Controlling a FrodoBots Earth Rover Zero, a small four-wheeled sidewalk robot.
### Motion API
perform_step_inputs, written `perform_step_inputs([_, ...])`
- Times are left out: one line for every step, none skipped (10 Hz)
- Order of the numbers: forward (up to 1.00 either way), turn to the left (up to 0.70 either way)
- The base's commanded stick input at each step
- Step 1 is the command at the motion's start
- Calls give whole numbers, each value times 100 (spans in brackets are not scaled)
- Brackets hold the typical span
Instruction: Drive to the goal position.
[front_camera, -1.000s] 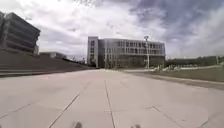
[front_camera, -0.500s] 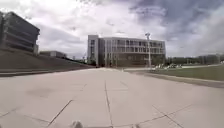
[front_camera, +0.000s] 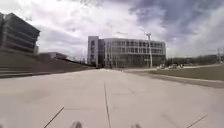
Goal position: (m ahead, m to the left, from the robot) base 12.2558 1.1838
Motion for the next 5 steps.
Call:
perform_step_inputs([70, 0])
perform_step_inputs([70, 0])
perform_step_inputs([70, 0])
perform_step_inputs([70, 0])
perform_step_inputs([70, 0])
